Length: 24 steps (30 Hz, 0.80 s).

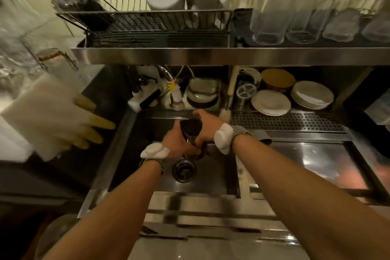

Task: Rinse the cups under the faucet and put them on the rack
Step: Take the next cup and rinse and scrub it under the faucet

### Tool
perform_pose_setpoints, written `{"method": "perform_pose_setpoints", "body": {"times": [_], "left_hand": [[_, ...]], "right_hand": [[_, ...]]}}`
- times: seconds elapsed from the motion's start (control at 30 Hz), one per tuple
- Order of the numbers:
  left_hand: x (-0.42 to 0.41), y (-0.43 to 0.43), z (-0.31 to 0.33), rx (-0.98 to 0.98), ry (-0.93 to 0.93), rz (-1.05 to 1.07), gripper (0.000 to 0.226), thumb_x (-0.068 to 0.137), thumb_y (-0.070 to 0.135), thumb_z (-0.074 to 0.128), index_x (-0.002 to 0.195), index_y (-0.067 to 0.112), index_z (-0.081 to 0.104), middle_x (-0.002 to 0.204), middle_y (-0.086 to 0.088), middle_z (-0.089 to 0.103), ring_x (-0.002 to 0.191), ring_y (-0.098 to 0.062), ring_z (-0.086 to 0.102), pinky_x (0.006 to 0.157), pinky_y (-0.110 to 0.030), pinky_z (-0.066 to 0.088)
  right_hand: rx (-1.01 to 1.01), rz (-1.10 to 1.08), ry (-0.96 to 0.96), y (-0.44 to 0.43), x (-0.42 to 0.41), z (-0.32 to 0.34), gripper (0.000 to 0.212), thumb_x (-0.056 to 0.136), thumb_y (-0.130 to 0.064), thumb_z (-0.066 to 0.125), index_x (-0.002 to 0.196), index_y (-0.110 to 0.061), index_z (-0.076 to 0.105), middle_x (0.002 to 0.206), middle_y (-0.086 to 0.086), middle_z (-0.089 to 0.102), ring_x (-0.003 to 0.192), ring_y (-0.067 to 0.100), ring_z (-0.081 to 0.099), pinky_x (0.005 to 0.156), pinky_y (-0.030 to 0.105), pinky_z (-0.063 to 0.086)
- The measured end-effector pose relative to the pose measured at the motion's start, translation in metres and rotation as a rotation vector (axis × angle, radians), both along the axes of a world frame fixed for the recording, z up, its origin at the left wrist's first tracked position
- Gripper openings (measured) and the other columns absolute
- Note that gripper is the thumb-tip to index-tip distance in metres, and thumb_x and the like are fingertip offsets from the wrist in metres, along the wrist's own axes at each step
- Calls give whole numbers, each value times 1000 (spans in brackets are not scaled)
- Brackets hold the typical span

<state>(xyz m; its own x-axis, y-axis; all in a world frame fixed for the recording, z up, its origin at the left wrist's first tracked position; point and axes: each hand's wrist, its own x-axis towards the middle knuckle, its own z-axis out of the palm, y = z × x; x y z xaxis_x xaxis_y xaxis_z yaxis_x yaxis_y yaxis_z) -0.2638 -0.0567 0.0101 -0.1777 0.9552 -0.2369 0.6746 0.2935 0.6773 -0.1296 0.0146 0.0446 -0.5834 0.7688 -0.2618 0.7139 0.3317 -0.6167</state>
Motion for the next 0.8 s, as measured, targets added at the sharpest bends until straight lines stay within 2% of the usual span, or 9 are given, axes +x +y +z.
{"method": "perform_pose_setpoints", "body": {"times": [0.1, 0.17, 0.27, 0.33, 0.4, 0.47, 0.57, 0.67, 0.8], "left_hand": [[-33, -2, -5, -12, -27, 127, 105, 57, 27, 88, 140, 12, 26, 131, -8, 55, 119, -26, 56, 94, -34, 50], [-51, 3, -12, -38, -7, 197, 102, 59, 29, 88, 138, 11, 25, 133, -11, 54, 120, -28, 54, 96, -36, 49], [-51, 8, -15, -50, -19, 323, 105, 59, 33, 87, 139, 8, 24, 133, -14, 52, 121, -32, 53, 91, -35, 46], [-47, 13, -15, -62, -62, 388, 103, 60, 35, 86, 139, 7, 25, 132, -15, 52, 120, -31, 54, 85, -31, 43], [-49, 24, -17, -84, -87, 471, 100, 62, 35, 84, 138, 6, 26, 131, -16, 52, 120, -32, 53, 86, -32, 43], [-48, 26, -17, -80, -138, 493, 98, 63, 35, 84, 136, 5, 26, 131, -19, 50, 119, -33, 52, 93, -37, 45], [-50, 32, -26, -81, -209, 548, 93, 65, 34, 82, 132, 7, 24, 128, -18, 52, 117, -34, 54, 94, -38, 47], [-56, 30, -40, -98, -312, 523, 84, 69, 30, 80, 130, 8, 26, 114, -10, 52, 101, -24, 56, 82, -31, 48], [-71, 35, -54, -183, -463, 466, 41, 82, 18, 63, 117, 11, 42, 112, -13, 56, 96, -25, 58, 77, -33, 50]], "right_hand": [[77, -114, -16, -5, -23, -2, 91, 60, -20, 85, 136, -14, 35, 134, 9, 45, 121, 28, 49, 95, 33, 47], [115, -194, -35, -4, -37, -6, 68, 64, -22, 82, 120, -16, 45, 122, 7, 50, 108, 24, 53, 82, 32, 48], [11, -151, -45, -6, -42, -14, 31, 71, -18, 78, 97, -8, 64, 100, 9, 67, 88, 20, 62, 67, 28, 50], [-13, -114, -35, -9, -48, -22, 23, 71, -14, 76, 91, -4, 71, 93, 10, 72, 88, 22, 68, 74, 31, 56], [-31, -102, 6, -1, -57, -29, 30, 70, -15, 77, 98, -8, 70, 99, 8, 71, 95, 21, 67, 78, 30, 54], [-56, -101, 56, -2, -63, -35, 55, 66, -18, 80, 117, -13, 61, 112, 6, 66, 103, 20, 63, 79, 25, 49], [-192, -174, 144, 0, -77, -50, 92, 66, -17, 84, 140, -9, 28, 127, 9, 57, 114, 26, 57, 83, 25, 46], [-243, -257, 161, 2, -85, -68, 99, 68, -20, 84, 140, -6, 18, 132, 12, 53, 118, 29, 55, 91, 31, 46], [-283, -376, 192, 9, -85, -87, 102, 60, -28, 88, 137, -8, 24, 131, 12, 53, 118, 29, 54, 89, 29, 44]]}}
